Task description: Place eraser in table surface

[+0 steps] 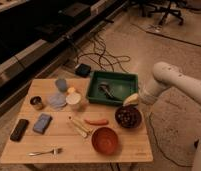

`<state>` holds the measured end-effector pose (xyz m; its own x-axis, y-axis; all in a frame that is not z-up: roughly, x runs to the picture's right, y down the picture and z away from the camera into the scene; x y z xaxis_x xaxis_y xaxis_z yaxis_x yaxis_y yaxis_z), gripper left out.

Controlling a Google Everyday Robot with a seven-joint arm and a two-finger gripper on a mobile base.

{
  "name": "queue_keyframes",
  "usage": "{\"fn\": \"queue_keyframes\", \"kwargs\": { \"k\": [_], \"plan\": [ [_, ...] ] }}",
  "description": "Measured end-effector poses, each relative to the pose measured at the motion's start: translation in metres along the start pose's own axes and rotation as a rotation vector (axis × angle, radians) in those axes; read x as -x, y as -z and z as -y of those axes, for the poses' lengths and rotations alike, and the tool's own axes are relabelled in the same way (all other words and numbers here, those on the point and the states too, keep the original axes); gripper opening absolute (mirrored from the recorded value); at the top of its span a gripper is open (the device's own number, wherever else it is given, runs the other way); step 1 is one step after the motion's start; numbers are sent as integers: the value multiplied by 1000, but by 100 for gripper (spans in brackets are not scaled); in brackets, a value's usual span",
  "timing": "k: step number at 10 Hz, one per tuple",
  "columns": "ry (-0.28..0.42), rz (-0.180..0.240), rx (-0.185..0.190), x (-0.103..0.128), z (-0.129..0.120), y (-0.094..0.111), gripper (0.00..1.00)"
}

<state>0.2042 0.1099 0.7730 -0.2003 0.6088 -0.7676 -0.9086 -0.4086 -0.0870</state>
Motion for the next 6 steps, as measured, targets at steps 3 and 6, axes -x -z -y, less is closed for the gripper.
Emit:
{"fn": "queue_keyframes", "kwargs": {
  "k": [3, 6],
  "plan": [
    [0, 0, 0, 0, 0, 0, 80],
    [1, 2, 0, 0, 0, 1, 80]
  ]
}}
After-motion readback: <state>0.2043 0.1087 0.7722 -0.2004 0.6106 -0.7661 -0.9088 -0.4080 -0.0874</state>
